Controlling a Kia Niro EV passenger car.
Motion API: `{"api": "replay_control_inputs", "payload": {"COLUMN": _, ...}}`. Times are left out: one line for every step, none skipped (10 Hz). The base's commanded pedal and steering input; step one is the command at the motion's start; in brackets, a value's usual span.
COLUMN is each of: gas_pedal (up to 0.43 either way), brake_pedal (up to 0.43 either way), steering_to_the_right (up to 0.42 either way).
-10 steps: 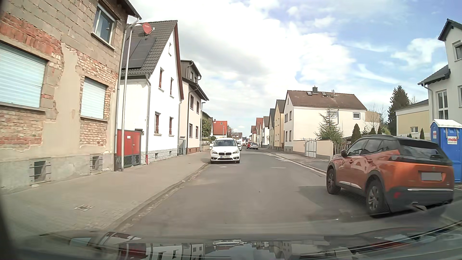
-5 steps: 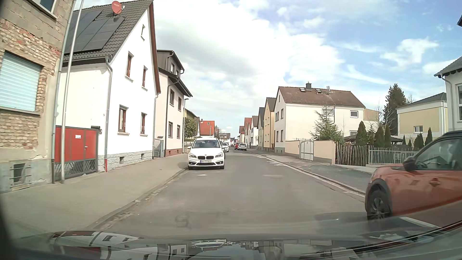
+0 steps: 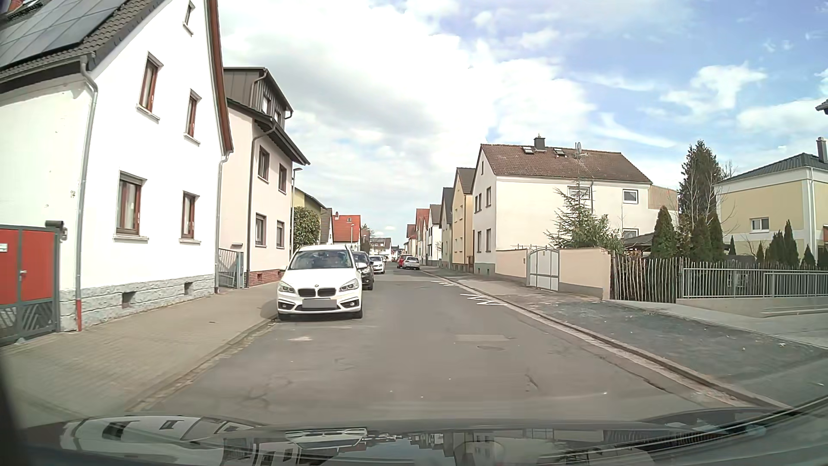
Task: Follow the waypoints while adhering to traffic rules and regulations
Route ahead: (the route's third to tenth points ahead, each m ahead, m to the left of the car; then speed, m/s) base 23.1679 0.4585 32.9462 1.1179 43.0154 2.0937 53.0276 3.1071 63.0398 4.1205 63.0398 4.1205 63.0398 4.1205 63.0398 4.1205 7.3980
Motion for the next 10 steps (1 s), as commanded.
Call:
{"api": "replay_control_inputs", "payload": {"gas_pedal": 0.138, "brake_pedal": 0.0, "steering_to_the_right": 0.041}}
{"api": "replay_control_inputs", "payload": {"gas_pedal": 0.138, "brake_pedal": 0.0, "steering_to_the_right": 0.03}}
{"api": "replay_control_inputs", "payload": {"gas_pedal": 0.138, "brake_pedal": 0.0, "steering_to_the_right": 0.02}}
{"api": "replay_control_inputs", "payload": {"gas_pedal": 0.138, "brake_pedal": 0.0, "steering_to_the_right": 0.01}}
{"api": "replay_control_inputs", "payload": {"gas_pedal": 0.138, "brake_pedal": 0.0, "steering_to_the_right": 0.002}}
{"api": "replay_control_inputs", "payload": {"gas_pedal": 0.138, "brake_pedal": 0.0, "steering_to_the_right": -0.007}}
{"api": "replay_control_inputs", "payload": {"gas_pedal": 0.138, "brake_pedal": 0.0, "steering_to_the_right": -0.012}}
{"api": "replay_control_inputs", "payload": {"gas_pedal": 0.138, "brake_pedal": 0.0, "steering_to_the_right": -0.011}}
{"api": "replay_control_inputs", "payload": {"gas_pedal": 0.138, "brake_pedal": 0.0, "steering_to_the_right": -0.014}}
{"api": "replay_control_inputs", "payload": {"gas_pedal": 0.138, "brake_pedal": 0.0, "steering_to_the_right": -0.02}}
